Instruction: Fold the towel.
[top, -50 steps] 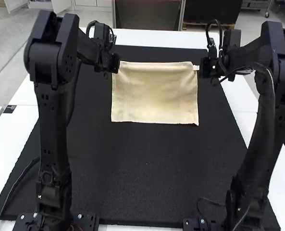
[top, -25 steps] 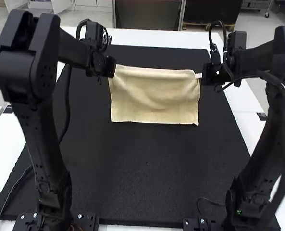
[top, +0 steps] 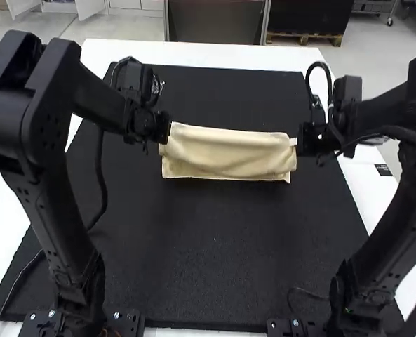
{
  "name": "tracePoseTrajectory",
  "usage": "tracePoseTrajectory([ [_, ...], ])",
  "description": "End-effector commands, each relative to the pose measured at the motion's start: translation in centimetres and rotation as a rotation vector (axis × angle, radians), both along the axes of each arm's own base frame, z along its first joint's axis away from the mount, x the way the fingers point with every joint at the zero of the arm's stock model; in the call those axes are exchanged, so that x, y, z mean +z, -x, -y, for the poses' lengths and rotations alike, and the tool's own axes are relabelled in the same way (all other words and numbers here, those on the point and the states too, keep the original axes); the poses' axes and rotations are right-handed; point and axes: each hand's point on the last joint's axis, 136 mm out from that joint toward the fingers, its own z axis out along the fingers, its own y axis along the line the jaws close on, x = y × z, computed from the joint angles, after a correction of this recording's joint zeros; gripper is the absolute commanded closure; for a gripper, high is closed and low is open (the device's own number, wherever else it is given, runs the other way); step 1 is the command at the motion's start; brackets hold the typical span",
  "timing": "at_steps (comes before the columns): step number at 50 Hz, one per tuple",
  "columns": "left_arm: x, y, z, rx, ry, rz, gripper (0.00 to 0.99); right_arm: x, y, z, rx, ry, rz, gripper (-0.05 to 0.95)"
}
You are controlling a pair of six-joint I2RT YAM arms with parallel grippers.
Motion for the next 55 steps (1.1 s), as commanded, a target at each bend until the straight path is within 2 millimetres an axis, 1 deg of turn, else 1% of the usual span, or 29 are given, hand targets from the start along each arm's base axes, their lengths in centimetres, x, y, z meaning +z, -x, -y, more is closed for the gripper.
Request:
tracePoseTrajectory([
  [1, -1.3, 0.1, -0.7, 0.031, -0.023, -0.017, 0.97, -1.2, -0.7, 1.8, -0.073, 0.041, 0.001, 0.92],
  [2, -1.8, 0.1, -0.8, 0.033, -0.026, -0.026, 0.97, -1.4, -0.9, 1.9, -0.072, 0.042, 0.003, 0.92],
  [5, -2.8, 0.2, -0.9, 0.031, -0.033, -0.033, 0.97, -1.1, -1.6, 2.1, -0.077, 0.048, 0.036, 0.92],
  [10, -4.0, -0.2, -1.2, 0.031, -0.041, -0.028, 0.97, 0.1, -3.1, 2.1, -0.079, 0.053, 0.095, 0.92],
  [15, -5.4, -0.7, -1.3, 0.034, -0.043, -0.039, 0.97, -1.0, -3.9, 2.3, -0.082, 0.055, 0.07, 0.92],
  [19, -6.5, -1.0, -1.4, 0.036, -0.047, -0.047, 0.97, -1.8, -4.1, 2.3, -0.081, 0.055, 0.054, 0.92],
  [31, -7.2, -2.7, -3.0, 0.071, -0.069, 0.01, 0.97, -2.9, -5.1, 2.2, -0.054, 0.081, 0.086, 0.92],
  [35, -7.0, -3.5, -3.9, 0.091, -0.085, 0.049, 0.97, -2.3, -5.9, 2.0, -0.047, 0.068, 0.126, 0.92],
  [37, -7.0, -3.7, -4.4, 0.102, -0.089, 0.062, 0.97, -2.4, -6.2, 2.0, -0.047, 0.066, 0.125, 0.92],
  [41, -7.4, -4.4, -5.0, 0.114, -0.1, 0.08, 0.97, -3.4, -6.3, 1.8, -0.044, 0.062, 0.103, 0.92],
  [46, -8.5, -4.6, -5.6, 0.122, -0.11, 0.054, 0.97, -4.3, -6.3, 1.4, -0.035, 0.06, 0.085, 0.92],
  [50, -9.4, -4.4, -5.6, 0.121, -0.112, 0.038, 0.97, -5.3, -6.1, 1.4, -0.031, 0.061, 0.062, 0.92],
  [55, -10.0, -4.4, -5.5, 0.118, -0.112, 0.03, 0.97, -6.0, -6.0, 1.4, -0.032, 0.064, 0.055, 0.92],
])
